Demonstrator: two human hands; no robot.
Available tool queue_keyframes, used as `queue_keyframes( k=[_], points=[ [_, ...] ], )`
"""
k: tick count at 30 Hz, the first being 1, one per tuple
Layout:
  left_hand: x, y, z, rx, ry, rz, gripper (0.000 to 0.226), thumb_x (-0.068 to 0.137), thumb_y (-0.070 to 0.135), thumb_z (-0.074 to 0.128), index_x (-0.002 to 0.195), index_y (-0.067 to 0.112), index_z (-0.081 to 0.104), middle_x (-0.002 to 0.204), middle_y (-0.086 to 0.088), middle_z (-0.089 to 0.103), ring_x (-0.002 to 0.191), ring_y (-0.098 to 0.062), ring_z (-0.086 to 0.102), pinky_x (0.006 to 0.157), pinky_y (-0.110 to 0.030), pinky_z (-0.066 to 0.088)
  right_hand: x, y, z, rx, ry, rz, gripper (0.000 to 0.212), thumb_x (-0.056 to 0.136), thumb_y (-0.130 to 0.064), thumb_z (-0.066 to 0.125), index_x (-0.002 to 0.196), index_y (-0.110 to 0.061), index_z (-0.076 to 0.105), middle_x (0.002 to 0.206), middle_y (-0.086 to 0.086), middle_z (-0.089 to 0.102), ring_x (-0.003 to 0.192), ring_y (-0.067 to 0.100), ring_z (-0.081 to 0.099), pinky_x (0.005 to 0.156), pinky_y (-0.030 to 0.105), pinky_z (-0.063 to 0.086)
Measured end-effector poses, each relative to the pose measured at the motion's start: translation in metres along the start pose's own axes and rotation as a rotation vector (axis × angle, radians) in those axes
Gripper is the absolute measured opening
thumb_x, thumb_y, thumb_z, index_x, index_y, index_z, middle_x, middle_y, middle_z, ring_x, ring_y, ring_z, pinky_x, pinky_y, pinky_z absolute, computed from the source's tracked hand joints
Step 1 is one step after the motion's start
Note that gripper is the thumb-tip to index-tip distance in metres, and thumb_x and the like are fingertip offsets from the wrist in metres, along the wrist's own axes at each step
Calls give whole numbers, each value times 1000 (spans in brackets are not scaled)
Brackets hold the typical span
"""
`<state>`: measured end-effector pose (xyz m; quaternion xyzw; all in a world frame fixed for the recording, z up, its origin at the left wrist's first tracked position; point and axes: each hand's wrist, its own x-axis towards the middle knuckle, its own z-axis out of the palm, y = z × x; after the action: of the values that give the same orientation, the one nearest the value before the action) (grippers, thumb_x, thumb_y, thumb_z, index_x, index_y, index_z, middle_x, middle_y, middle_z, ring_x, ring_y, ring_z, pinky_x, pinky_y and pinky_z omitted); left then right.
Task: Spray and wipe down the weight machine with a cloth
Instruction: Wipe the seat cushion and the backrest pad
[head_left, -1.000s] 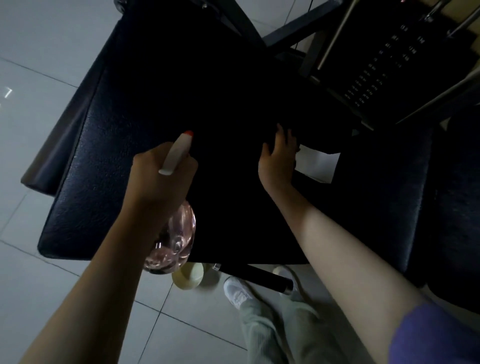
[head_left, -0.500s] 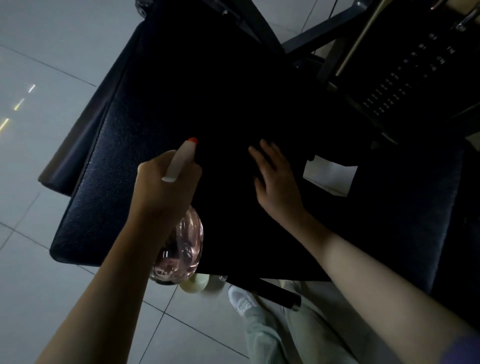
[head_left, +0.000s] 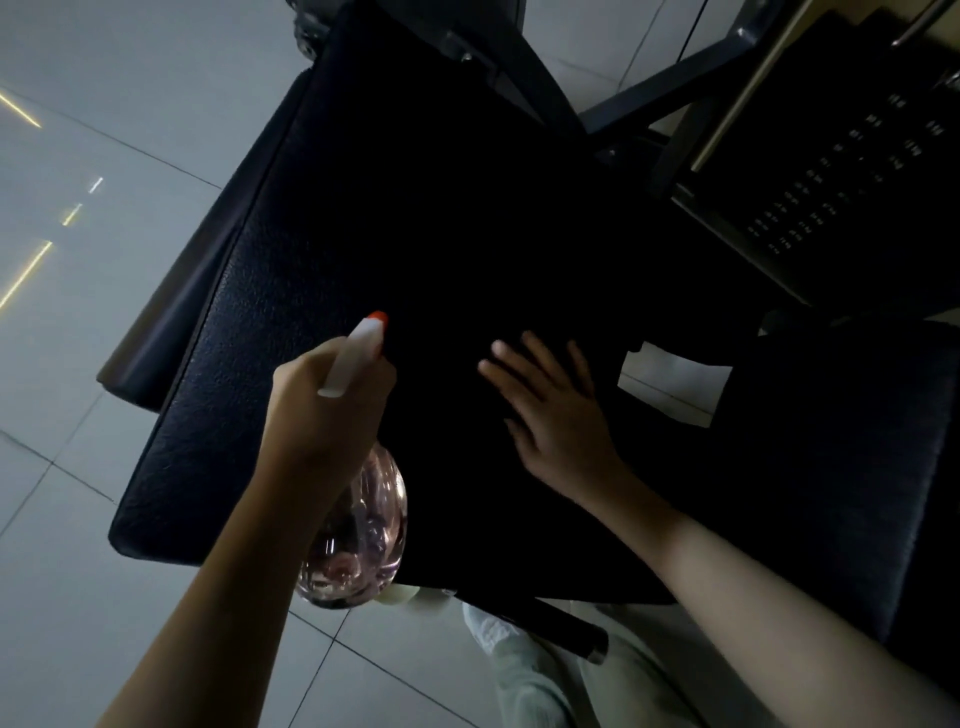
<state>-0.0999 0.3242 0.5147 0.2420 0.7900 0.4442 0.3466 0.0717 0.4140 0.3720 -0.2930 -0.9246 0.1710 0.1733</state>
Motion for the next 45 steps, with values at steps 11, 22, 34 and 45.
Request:
queue_keyframes(
  k=[11, 22, 34, 45],
  points=[
    [3, 0, 6, 54, -61, -11, 54, 91, 40, 57, 85, -14, 53, 75, -38, 53, 57, -29, 49, 55, -38, 42, 15, -7, 8, 239, 140, 330, 53, 93, -38, 47, 141, -20, 35, 150, 5, 34, 140, 22, 23, 111, 43, 29],
    [26, 9, 23, 268, -145, -26, 24, 91, 15, 56, 79, -6, 61, 61, -20, 59, 48, -21, 49, 41, -25, 36, 48, 46, -21, 344, 205, 720, 54, 95, -25, 52, 145, -13, 35, 154, 8, 26, 144, 28, 15, 115, 46, 15],
    [55, 56, 56, 268, -246, 54, 21, 90, 11, 56, 71, 4, 54, 50, 2, 49, 40, -8, 42, 39, -22, 31, 31, 62, -18, 326, 123, 563, 58, 92, -36, 44, 146, -17, 32, 154, 6, 26, 143, 26, 17, 115, 47, 20],
    [62, 55, 51, 419, -108, 249, 20, 89, 9, 58, 70, 4, 54, 52, -2, 50, 41, -7, 44, 37, -17, 32, 29, 64, -19, 159, 59, 549, 60, 93, -46, 29, 147, -23, 27, 155, 3, 26, 144, 22, 18, 115, 49, 14]
  ],
)
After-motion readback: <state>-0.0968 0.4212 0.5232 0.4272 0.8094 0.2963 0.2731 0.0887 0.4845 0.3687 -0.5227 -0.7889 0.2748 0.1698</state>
